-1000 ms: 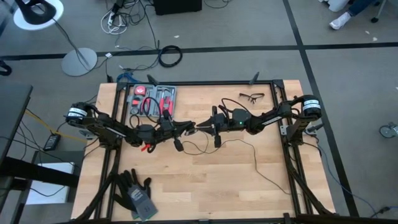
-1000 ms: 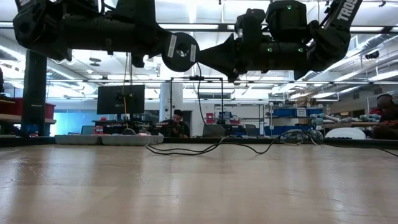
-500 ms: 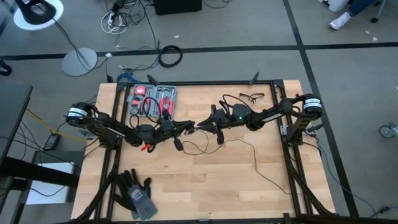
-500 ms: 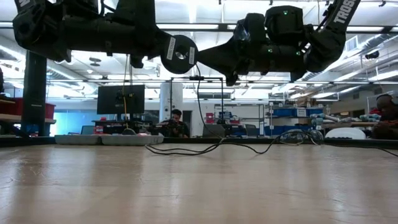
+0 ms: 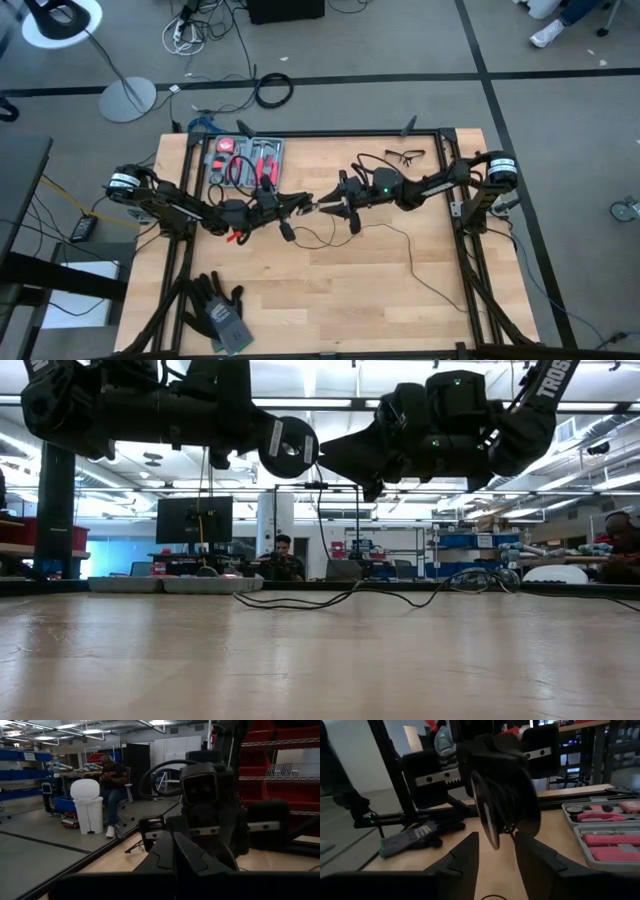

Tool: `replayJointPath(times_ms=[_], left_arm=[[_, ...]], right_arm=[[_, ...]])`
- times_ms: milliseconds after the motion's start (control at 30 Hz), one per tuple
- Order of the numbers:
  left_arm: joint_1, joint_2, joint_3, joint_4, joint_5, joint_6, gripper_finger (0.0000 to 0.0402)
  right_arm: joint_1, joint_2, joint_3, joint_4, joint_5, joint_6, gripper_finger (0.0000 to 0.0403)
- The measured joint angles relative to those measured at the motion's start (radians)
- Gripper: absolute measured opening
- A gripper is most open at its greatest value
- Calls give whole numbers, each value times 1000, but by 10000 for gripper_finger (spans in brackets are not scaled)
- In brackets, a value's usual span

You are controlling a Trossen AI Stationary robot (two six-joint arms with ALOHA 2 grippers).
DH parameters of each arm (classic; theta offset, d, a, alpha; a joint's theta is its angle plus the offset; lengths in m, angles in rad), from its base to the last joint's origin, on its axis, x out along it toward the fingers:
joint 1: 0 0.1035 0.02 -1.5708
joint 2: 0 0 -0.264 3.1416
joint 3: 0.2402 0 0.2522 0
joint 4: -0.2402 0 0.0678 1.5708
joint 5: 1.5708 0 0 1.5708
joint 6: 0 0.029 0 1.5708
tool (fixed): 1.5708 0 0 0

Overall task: Coil cords
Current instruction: Coil the black wire on the black spool

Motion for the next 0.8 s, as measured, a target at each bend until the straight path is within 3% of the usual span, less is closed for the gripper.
replayJointPath(times_ms=[200, 400, 567, 800], left_arm=[[20, 0, 0, 2, 23, -48, 0], [26, 0, 0, 0, 46, -59, 0], [26, 0, 0, -23, 45, -62, 0], [26, 0, 0, -95, 47, -105, 0]], right_arm=[[28, 1, 3, -1, 87, -54, 117], [29, 1, 33, -40, 90, -54, 81], [29, 1, 34, -44, 77, -55, 15], [24, -9, 34, -113, 57, -36, 4]])
